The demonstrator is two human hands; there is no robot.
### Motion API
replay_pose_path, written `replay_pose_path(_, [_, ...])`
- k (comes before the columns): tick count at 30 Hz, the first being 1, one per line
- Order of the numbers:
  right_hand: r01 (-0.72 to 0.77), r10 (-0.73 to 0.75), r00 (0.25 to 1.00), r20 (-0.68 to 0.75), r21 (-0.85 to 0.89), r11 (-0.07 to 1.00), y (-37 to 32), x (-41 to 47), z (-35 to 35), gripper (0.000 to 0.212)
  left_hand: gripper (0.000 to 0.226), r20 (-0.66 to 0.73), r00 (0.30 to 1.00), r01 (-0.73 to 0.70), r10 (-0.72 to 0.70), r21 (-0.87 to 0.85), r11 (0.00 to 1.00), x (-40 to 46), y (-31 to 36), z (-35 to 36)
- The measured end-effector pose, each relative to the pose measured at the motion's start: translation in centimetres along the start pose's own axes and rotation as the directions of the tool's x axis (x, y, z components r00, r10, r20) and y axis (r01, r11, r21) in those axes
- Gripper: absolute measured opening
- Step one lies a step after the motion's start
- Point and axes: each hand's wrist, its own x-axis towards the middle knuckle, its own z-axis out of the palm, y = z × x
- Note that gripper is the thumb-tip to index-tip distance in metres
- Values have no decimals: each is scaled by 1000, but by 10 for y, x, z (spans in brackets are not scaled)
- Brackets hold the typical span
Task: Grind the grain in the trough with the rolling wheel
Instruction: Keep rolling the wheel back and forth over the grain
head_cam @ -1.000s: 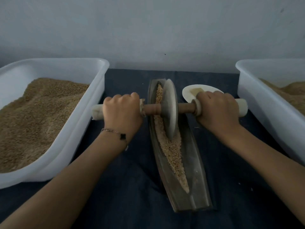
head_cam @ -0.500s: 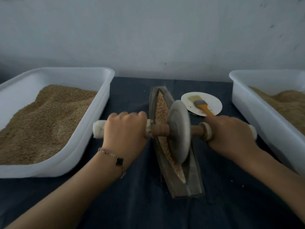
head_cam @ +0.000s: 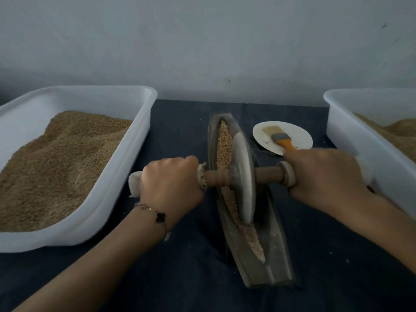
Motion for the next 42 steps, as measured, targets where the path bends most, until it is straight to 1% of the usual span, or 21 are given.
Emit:
replay_pose_path(2, [66,-60,979,-195,29,997,2,15,15,29,31,-80,997,-18,15,-46,999,3,-1,13])
replay_pose_path(3, [90,-79,962,-263,32,995,2,21,20,28,31,-136,991,-24,16,-62,998,5,-1,18])
replay_pose_path(5, [118,-104,931,-350,20,993,3,34,31,26,31,-223,975,-7,-6,-59,998,12,-1,25])
replay_pose_path(7, [129,-114,902,-417,7,992,5,48,40,24,29,-235,972,9,-26,-75,997,24,-2,30])
replay_pose_path(9, [136,-122,881,-456,-2,991,7,59,43,22,26,-197,979,38,-58,-104,994,36,-4,36])
replay_pose_path(12, [153,-142,864,-483,-17,988,6,69,44,17,23,-173,979,88,-105,-102,991,44,-7,42])
replay_pose_path(15, [161,-139,841,-522,-4,987,4,57,41,16,29,-193,980,17,-39,-115,993,33,-6,35])
replay_pose_path(17, [168,-137,844,-519,13,986,3,38,38,15,31,-215,977,-22,-6,-125,992,17,-5,24])
replay_pose_path(19, [186,-151,845,-513,18,982,5,13,32,14,30,-209,977,-66,34,-149,987,-3,-5,12])
replay_pose_path(23, [270,-230,817,-528,-1,963,11,-32,8,4,21,-204,976,-122,79,-210,970,-40,-4,-20])
replay_pose_path(25, [309,-255,806,-534,11,951,14,-44,-3,7,14,-192,977,-130,92,-199,971,-54,-4,-35])
replay_pose_path(27, [323,-262,801,-538,21,946,17,-50,-8,11,13,-182,978,-134,101,-180,974,-59,-4,-44])
replay_pose_path(29, [313,-257,803,-538,14,950,17,-49,-5,10,12,-182,977,-143,111,-178,974,-57,-4,-42])
replay_pose_path(31, [294,-236,816,-527,27,956,16,-43,4,5,15,-189,974,-159,123,-190,969,-49,-4,-32])
replay_pose_path(33, [252,-202,829,-522,25,967,14,-31,18,10,21,-205,972,-150,115,-165,975,-36,-4,-16])
replay_pose_path(35, [201,-161,829,-535,16,980,13,-14,31,17,31,-209,975,-111,79,-143,983,-18,-6,0])
replay_pose_path(37, [172,-139,821,-554,7,985,12,5,41,19,37,-202,978,-77,46,-145,987,1,-7,13])
replay_pose_path(40, [134,-127,811,-571,-30,991,13,38,48,14,37,-189,982,-28,0,-143,989,27,-11,29])
replay_pose_path(42, [112,-128,798,-589,-63,992,11,61,49,19,32,-171,984,22,-47,-146,989,41,-14,39])
